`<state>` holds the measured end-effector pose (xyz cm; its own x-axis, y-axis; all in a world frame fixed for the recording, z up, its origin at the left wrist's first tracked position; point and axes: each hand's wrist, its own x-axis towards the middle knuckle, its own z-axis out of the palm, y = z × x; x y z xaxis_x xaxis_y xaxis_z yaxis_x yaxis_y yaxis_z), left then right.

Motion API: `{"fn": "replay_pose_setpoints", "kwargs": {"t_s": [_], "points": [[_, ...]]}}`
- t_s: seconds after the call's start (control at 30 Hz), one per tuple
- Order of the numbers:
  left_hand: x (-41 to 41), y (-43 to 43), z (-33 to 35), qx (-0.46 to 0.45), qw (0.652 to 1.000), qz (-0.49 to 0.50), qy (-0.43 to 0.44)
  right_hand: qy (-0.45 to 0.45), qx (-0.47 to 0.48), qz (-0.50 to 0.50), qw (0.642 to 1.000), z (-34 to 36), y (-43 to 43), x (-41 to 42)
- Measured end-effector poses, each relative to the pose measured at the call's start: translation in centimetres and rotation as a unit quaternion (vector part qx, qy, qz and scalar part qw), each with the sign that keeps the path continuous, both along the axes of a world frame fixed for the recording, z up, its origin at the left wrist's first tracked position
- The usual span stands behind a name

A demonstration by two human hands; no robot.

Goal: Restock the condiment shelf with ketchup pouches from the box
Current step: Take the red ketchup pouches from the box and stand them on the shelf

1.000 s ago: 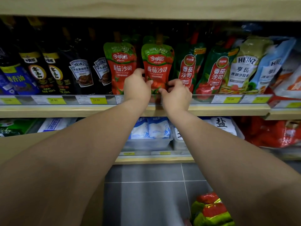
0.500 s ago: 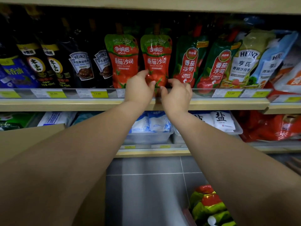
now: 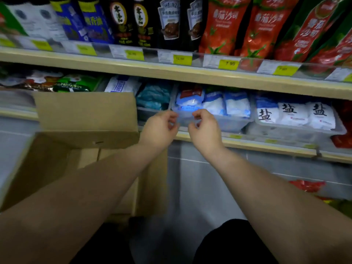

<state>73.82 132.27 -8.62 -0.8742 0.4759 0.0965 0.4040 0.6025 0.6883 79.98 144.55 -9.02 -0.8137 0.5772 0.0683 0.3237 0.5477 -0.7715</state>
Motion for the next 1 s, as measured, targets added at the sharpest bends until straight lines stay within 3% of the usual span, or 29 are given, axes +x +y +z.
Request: {"fn": "replay_pose_setpoints", "kwargs": {"t_s": [0.23,0.37,0.43,0.63,1.0], "points": [[-0.5,-11.2,-5.7,-0.119,0.985,0.055,-0.115,-0.206,-0.073,0.11,0.97,-5.4,-8.8,-1.2],[-0.4,-16.7,-7.6,-0.216,0.945,0.068,-0.237,-0.297,-0.117,0.155,0.935,-8.0,-13.3,-1.4],[-0.3,-19.1,-8.2,-0.275,0.915,0.022,-0.295,-0.332,-0.151,0.154,0.918,-9.0,-15.0,-1.5],[0.9,-22.9,-9.5,-0.386,0.811,-0.126,-0.421,-0.34,-0.156,0.087,0.923,-10.3,-17.8,-1.6],[1.0,-26.3,-10.5,-0.471,0.759,-0.185,-0.409,-0.302,-0.239,0.043,0.922,-11.2,-21.3,-1.1]]}}
